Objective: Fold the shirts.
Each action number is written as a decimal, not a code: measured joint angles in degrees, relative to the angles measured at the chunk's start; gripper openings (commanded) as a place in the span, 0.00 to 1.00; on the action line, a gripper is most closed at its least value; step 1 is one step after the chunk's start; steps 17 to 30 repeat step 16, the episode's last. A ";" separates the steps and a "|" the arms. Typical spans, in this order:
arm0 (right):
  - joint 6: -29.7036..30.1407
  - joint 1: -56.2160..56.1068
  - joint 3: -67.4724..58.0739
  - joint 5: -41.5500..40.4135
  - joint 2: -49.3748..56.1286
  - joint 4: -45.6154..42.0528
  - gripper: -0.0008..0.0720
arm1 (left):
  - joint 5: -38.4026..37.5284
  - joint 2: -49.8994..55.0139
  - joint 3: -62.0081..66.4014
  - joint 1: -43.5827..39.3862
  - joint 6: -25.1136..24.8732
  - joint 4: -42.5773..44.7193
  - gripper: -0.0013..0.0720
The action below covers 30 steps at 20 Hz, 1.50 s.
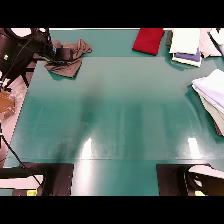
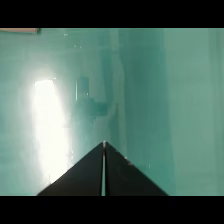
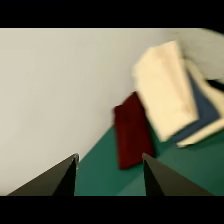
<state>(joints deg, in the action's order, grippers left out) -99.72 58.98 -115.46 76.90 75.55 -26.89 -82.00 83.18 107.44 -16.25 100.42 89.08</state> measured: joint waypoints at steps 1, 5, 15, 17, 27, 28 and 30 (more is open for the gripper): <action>1.84 -6.14 1.75 -2.05 -1.92 2.67 0.66 | 0.42 0.00 0.00 -0.02 0.00 0.00 0.05; 12.81 -36.28 10.54 -8.59 -8.72 6.73 0.66 | 2.45 0.00 0.00 -0.02 0.07 0.02 0.05; 21.70 -77.20 17.97 -21.42 -12.55 -12.35 0.66 | 3.56 0.00 0.00 -0.02 0.09 0.04 0.05; 21.88 -78.09 18.03 -21.94 -12.57 -12.96 0.66 | 3.58 0.00 0.00 -0.02 0.09 0.02 0.05; 21.88 -78.09 18.03 -21.94 -12.57 -12.96 0.66 | 3.58 0.00 0.00 -0.02 0.09 0.02 0.05; 21.88 -78.09 18.03 -21.94 -12.57 -12.96 0.66 | 3.58 0.00 0.00 -0.02 0.09 0.02 0.05; 21.88 -78.09 18.03 -21.94 -12.57 -12.96 0.66 | 3.58 0.00 0.00 -0.02 0.09 0.02 0.05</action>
